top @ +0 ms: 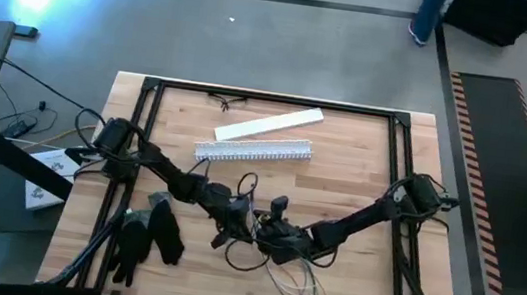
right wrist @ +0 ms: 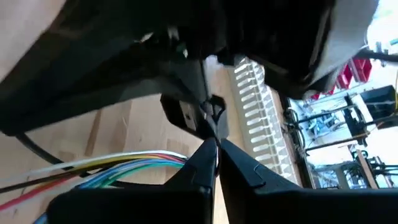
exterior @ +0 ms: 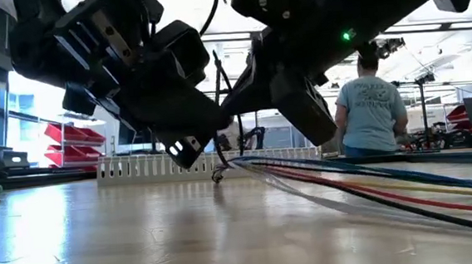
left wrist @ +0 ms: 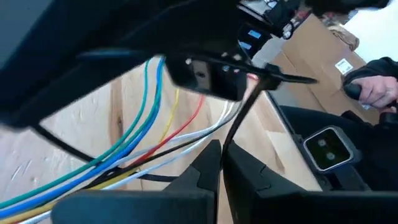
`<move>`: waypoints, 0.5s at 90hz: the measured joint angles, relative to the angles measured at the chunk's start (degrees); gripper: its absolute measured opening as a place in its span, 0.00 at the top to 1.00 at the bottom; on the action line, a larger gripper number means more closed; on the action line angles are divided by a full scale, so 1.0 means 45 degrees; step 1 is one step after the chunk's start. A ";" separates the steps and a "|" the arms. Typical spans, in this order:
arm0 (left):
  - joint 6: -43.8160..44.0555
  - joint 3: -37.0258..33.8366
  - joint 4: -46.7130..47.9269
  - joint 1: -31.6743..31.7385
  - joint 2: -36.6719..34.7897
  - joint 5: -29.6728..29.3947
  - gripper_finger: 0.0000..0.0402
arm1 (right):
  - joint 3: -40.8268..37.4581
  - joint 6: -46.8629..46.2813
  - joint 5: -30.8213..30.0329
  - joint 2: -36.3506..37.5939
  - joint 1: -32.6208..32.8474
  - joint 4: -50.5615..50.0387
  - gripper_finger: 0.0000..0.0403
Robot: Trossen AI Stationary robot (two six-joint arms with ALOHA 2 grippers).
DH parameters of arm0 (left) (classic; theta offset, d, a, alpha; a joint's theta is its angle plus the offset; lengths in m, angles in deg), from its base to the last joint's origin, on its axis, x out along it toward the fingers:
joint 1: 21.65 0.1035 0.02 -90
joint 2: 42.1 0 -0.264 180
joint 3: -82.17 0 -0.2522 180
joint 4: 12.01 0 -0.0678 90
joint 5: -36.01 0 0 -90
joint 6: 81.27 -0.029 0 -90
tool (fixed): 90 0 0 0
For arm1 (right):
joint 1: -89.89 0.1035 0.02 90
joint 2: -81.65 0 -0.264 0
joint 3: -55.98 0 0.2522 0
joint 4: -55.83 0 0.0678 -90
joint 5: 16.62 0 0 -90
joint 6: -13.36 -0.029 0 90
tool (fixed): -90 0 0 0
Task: Ziptie cables
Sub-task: Wrap the black zip tie on the cable
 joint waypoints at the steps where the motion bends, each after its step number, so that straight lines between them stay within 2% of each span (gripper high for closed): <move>1: 0.0000 0.0000 -0.0031 0.0000 0.0028 -0.0016 1.00 | 0.0000 0.0000 0.0012 0.0000 0.0000 0.0000 1.00; 14: -0.0070 0.0000 -0.0116 -0.0005 0.0107 -0.0531 1.00 | 0.0000 -0.0005 0.0262 0.0000 0.0056 -0.0008 1.00; 45: -0.0214 0.0000 -0.0402 0.0001 0.0112 -0.0574 1.00 | 0.0000 0.0260 0.0913 0.0000 0.0237 -0.0039 1.00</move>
